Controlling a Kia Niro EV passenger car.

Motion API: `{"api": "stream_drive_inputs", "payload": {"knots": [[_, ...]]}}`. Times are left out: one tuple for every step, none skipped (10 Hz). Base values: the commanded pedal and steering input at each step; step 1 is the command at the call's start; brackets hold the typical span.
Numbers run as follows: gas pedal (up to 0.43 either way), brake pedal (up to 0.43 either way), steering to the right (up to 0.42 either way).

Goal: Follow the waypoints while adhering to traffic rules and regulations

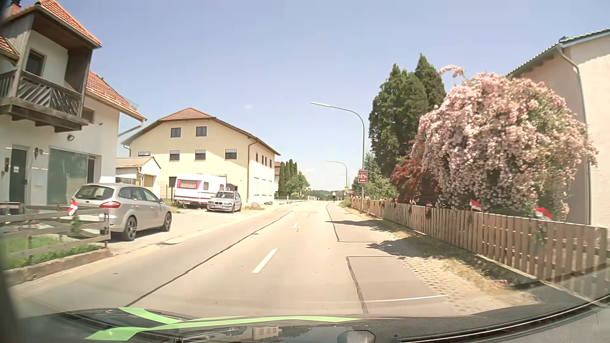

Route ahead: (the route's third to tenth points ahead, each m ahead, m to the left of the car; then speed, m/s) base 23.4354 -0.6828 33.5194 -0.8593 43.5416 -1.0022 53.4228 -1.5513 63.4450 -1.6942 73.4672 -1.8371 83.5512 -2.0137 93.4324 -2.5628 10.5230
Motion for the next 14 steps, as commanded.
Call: {"api": "stream_drive_inputs", "payload": {"knots": [[0.177,0.000,-0.005],[0.177,0.000,-0.005],[0.177,0.000,-0.005],[0.177,0.000,-0.005],[0.177,0.000,-0.005],[0.150,0.000,-0.004],[0.138,0.000,-0.003],[0.138,0.000,-0.003],[0.138,0.000,-0.003],[0.138,0.000,-0.003],[0.138,0.000,-0.002],[0.138,0.000,-0.001],[0.138,0.000,-0.001],[0.150,0.000,0.000]]}}
